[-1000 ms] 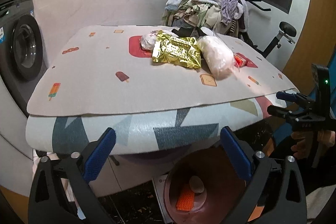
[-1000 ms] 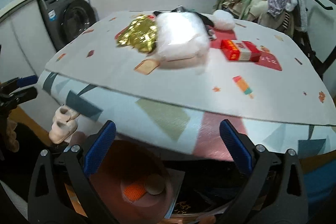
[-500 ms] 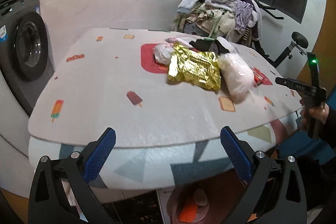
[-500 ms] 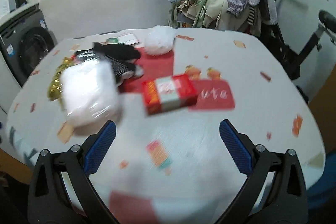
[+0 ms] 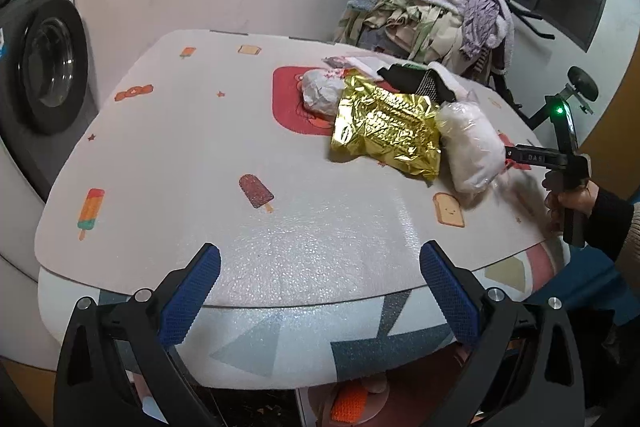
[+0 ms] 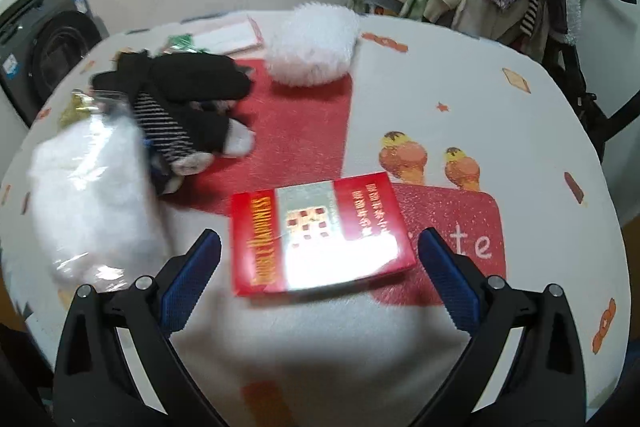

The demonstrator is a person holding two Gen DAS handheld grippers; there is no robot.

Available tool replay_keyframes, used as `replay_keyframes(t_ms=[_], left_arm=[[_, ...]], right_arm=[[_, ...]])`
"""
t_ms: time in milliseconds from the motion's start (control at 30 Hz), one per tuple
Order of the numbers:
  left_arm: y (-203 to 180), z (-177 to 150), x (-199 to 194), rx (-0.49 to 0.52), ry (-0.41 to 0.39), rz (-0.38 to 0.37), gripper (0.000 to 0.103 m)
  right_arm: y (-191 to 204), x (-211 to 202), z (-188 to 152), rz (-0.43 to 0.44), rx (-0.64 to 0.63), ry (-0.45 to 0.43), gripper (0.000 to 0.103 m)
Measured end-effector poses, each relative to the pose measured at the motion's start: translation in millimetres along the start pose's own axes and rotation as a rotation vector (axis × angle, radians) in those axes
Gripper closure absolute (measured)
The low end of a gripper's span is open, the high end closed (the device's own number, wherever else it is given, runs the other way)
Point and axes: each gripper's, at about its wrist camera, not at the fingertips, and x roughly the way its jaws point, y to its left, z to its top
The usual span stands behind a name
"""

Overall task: Collect trash
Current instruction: 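Grasp the red cigarette box with the right tool while the left tool grasps the gold foil, then lift the gold foil and red box and carry them to the bin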

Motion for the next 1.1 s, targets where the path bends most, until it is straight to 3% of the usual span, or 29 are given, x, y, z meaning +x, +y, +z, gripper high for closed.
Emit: replay_keyframes(t_ms=[100,133,233,333,400,567,733,933,1033,1100], left_arm=[[3,5,8,-0.028,0.025,-0.002,0.006],[5,8,11,-0.04,0.029,-0.004,0.006],[7,17,18,-0.062,0.025,-0.02,0.007],[3,31,26,-0.07,0.021,-0.08,0.019],[0,39,33,-0.065,0.023,-0.1,0.021],[-7,64,65,-0.084,0.063,-0.196,0.022],[-6,94,103,-0.119,0.086,-0.237,0.026],[7,117,145,-0.244,0.128,-0.283,0.027],[7,119,162,-0.293,0.165,-0.326,0.033],[5,118,170,-0.292,0.186,-0.341,0.042]], right_arm=[[-3,9,0,0.021,0.017,0.014,0.007],[-2,10,-1,0.028,0.008,0.01,0.013],[0,9,-1,0.034,-0.008,-0.009,0.013],[2,7,-2,0.033,-0.026,-0.022,0.013],[2,7,-3,0.035,-0.033,-0.027,0.013],[-1,6,-3,0.045,-0.023,-0.037,0.013],[-5,6,-3,0.065,-0.013,-0.042,0.013],[-5,6,-3,0.079,-0.013,-0.041,0.013],[-5,6,-3,0.082,-0.012,-0.042,0.013],[-5,7,-3,0.083,-0.014,-0.041,0.013]])
